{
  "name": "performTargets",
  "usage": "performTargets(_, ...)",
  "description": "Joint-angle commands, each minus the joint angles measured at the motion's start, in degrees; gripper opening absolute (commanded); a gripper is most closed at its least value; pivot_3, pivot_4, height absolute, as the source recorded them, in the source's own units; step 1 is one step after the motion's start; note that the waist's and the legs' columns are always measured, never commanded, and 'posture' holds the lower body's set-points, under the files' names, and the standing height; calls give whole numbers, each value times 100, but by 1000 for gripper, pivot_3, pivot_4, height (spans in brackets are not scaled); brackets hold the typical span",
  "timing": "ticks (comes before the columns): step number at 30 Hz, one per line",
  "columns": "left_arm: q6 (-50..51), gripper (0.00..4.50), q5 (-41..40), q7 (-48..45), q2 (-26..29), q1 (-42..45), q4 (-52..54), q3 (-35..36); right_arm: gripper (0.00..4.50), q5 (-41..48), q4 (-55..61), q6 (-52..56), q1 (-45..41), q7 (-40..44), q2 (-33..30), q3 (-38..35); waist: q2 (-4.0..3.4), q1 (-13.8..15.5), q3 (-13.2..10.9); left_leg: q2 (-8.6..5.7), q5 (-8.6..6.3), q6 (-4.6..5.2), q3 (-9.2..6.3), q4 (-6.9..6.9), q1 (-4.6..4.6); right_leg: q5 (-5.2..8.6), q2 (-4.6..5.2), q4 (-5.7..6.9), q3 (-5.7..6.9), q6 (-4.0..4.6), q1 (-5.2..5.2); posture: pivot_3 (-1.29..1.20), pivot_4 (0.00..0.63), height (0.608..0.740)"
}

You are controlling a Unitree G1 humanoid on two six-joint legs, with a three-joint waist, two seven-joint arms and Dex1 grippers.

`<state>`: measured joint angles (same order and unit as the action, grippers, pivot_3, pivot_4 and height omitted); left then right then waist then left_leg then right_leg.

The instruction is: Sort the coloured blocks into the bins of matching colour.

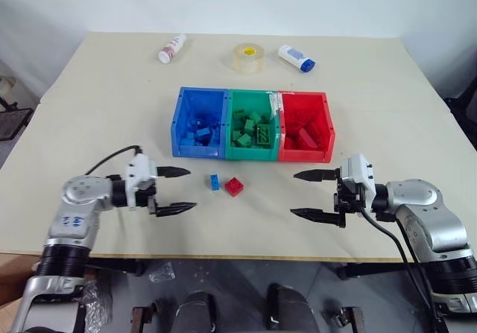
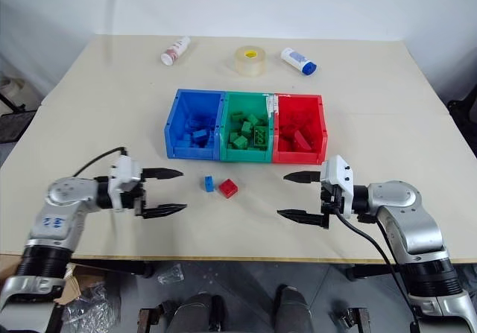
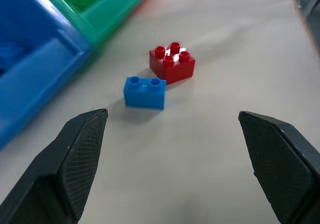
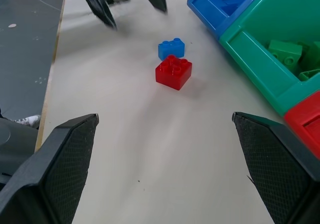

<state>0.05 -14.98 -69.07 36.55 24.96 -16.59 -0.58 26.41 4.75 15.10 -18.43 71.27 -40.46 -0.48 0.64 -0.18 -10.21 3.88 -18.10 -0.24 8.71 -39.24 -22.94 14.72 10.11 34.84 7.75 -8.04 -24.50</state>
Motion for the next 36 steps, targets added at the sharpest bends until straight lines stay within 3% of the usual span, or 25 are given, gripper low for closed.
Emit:
performTargets(1,-377,4468,296,108,-235,294,-436,-245,4500,69,222,-33,65,-72,-74,-171,0,-6,0,0,0,0,0,0,0,0,0,0,0,0,0,0,150,740)
performTargets(8,-912,4468,736,416,-761,1005,-1572,-525,4500,103,459,18,312,-273,-114,-285,2,18,1,0,0,1,-2,-5,-1,0,1,-2,0,0,4,0,150,740)
performTargets(11,-909,3912,732,350,-840,1073,-1628,-561,4500,122,577,53,407,-364,-125,-326,2,12,1,0,0,1,-3,-5,-1,0,1,-1,1,0,4,0,150,740)
performTargets(19,-873,1462,433,-101,-820,1041,-1428,-403,4500,145,762,138,565,-495,-134,-407,2,10,1,0,0,1,-4,-6,-1,0,1,-1,0,0,4,0,150,740)
performTargets(23,-667,1477,191,-167,-736,1015,-1037,-231,4500,155,772,145,571,-522,-142,-425,2,9,1,0,0,1,-5,-6,-2,0,1,-1,1,0,3,0,150,740)
performTargets(27,-186,1477,63,363,-736,1301,-578,70,4500,154,728,136,530,-523,-145,-427,2,20,1,0,0,1,-7,-7,-3,0,1,0,1,0,3,0,150,740)
performTargets(31,-32,1477,112,1215,-867,2055,-925,403,4500,124,635,112,419,-539,-117,-400,3,27,0,0,0,1,-12,-17,-8,0,1,3,3,-1,5,0,150,740)
performTargets(35,24,1477,673,2415,-872,2858,-2046,415,4500,96,547,86,311,-549,-100,-382,4,18,1,-1,0,2,-12,-18,-8,-1,0,1,3,-2,7,0,150,740)
performTargets(36,-77,1827,739,2601,-881,2997,-2302,426,4500,93,542,83,302,-550,-96,-375,4,12,1,-2,0,2,-12,-16,-6,-1,0,1,3,-2,8,0,150,740)
